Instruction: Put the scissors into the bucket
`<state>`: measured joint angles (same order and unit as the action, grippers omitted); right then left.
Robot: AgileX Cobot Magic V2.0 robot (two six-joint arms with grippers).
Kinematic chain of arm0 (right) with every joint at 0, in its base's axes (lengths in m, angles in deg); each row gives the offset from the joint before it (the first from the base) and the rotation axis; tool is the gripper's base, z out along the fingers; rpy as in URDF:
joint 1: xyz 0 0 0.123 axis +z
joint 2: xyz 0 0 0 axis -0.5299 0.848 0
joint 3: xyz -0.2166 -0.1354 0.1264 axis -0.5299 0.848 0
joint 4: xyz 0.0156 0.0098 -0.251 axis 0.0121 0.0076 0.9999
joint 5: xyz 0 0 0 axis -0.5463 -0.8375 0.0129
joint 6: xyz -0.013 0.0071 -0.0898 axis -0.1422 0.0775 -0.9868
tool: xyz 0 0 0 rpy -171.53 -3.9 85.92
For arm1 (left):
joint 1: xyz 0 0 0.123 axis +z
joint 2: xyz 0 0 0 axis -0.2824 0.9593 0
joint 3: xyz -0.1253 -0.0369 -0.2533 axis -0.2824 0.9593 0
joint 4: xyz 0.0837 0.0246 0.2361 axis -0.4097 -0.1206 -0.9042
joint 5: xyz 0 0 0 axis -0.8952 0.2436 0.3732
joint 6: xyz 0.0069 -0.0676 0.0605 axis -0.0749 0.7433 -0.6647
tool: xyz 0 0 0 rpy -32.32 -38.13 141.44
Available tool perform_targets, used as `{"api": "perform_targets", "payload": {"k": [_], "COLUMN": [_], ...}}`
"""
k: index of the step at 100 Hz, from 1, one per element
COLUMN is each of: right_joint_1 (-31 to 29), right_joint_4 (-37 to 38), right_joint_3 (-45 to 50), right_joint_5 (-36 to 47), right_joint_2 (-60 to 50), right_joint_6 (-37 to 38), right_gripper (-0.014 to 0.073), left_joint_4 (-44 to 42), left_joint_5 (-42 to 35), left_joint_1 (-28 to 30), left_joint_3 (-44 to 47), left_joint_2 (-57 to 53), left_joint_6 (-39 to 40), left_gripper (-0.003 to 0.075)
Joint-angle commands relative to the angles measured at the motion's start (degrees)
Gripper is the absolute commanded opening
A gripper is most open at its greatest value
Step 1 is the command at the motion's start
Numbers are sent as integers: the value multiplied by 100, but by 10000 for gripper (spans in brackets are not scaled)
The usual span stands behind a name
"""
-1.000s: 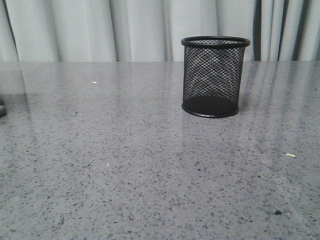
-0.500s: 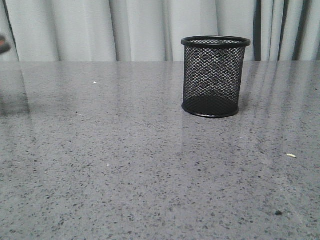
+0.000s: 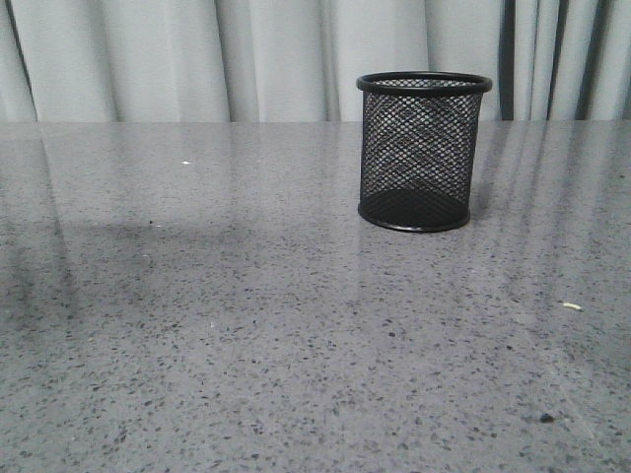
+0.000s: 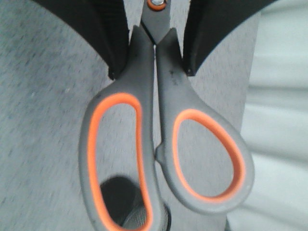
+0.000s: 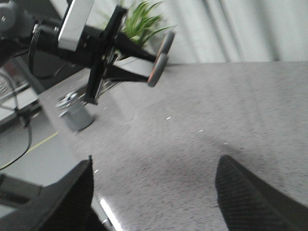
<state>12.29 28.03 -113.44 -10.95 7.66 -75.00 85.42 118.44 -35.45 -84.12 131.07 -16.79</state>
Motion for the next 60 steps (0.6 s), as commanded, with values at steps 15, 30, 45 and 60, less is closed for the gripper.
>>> {"api": "perform_targets", "payload": {"k": [15, 30, 45, 60], "right_joint_1": [471, 471, 471, 471], "right_joint_4": [-93, -93, -93, -93], "right_joint_3": [-833, -1544, -2181, -2488], "right_joint_5": [326, 28, -238, -358], "right_joint_2": [1238, 2108, 2566, 2923], "right_joint_6": [-175, -189, -207, -207], "right_gripper": [467, 468, 468, 468], "left_joint_4": [269, 228, 205, 315], "left_joint_5": [-332, -293, -327, -573], "left_joint_1": [-780, -981, -978, -978], "left_joint_3": [-138, 135, 752, 1192], "left_joint_2": [-659, -866, -1073, -1225], "left_joint_6": [482, 705, 705, 705], "left_gripper": [104, 104, 104, 104]}}
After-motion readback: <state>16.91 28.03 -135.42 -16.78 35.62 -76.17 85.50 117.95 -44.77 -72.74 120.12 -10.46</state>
